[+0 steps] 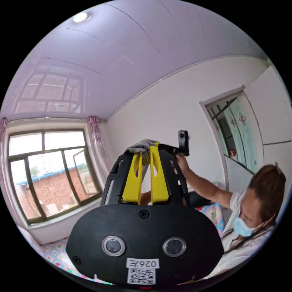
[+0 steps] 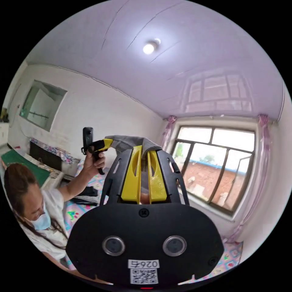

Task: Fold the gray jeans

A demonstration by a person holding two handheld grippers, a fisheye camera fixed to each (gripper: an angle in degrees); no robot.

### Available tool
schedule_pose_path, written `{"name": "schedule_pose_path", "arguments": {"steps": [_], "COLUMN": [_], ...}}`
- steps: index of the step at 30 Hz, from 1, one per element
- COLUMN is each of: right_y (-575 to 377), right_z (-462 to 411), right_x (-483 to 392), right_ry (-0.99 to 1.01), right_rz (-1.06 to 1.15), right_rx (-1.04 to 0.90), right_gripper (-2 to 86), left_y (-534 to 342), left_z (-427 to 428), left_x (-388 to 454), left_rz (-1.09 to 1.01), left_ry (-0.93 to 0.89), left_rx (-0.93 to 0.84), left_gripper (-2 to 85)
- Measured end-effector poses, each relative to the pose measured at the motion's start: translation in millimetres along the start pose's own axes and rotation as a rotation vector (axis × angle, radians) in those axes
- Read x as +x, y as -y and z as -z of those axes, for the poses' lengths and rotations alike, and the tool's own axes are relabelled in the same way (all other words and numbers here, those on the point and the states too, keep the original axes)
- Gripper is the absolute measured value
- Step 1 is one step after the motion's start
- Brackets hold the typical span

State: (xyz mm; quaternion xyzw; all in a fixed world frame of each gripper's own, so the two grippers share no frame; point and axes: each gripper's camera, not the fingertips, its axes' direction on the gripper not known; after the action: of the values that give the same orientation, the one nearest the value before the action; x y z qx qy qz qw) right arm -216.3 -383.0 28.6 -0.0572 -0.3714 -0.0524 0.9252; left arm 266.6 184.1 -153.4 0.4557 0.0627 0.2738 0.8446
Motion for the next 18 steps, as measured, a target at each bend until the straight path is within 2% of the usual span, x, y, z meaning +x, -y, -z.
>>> {"name": "schedule_pose_path", "arguments": {"steps": [2,5,7,8,9,11,13,14,16,18], "right_y": [-74.6,-196.2,-276.2,-333.5,-363.5,-479.8,-555.6,-593.9,-626.1,-633.6], "right_z": [-6.2,-12.7,-13.5,-11.5,-9.7,10.6,33.6,53.9,82.6,107.9], "right_x": [25.2,28.9,22.0,16.4,12.5,-7.4,-28.6,-42.8,-61.3,-70.8], "right_ry": [0.156,0.261,0.303,0.341,0.365,0.439,0.472,0.496,0.516,0.489], "right_rz": [-0.157,-0.369,-0.496,-0.618,-0.69,-1.008,-1.222,-1.361,-1.486,-1.539], "right_rx": [-0.052,-0.178,-0.282,-0.353,-0.387,-0.489,-0.543,-0.536,-0.529,-0.544], "right_gripper": [-1.0,-0.9,-0.9,-0.9,-0.9,-0.9,-0.9,-1.0,-1.0,-1.0], "left_y": [-60.1,-185.0,-304.1,-335.4,-398.3,-482.9,-571.0,-586.4,-621.0,-622.8], "left_z": [-2.3,-8.1,-11.3,-10.7,-8.6,-3.6,7.6,11.7,24.0,26.7], "left_x": [-14.4,-23.4,-21.1,-18.6,-7.3,21.2,67.6,77.0,105.3,113.4], "left_rz": [0.086,0.291,0.567,0.657,0.841,1.104,1.415,1.475,1.641,1.638], "left_ry": [-0.055,-0.148,-0.24,-0.262,-0.299,-0.304,-0.302,-0.309,-0.305,-0.258], "left_rx": [-0.091,-0.23,-0.316,-0.324,-0.34,-0.405,-0.464,-0.455,-0.445,-0.522], "left_gripper": [4.3,4.4,4.4,4.4,4.3,4.3,4.3,4.3,4.3,4.3]}}
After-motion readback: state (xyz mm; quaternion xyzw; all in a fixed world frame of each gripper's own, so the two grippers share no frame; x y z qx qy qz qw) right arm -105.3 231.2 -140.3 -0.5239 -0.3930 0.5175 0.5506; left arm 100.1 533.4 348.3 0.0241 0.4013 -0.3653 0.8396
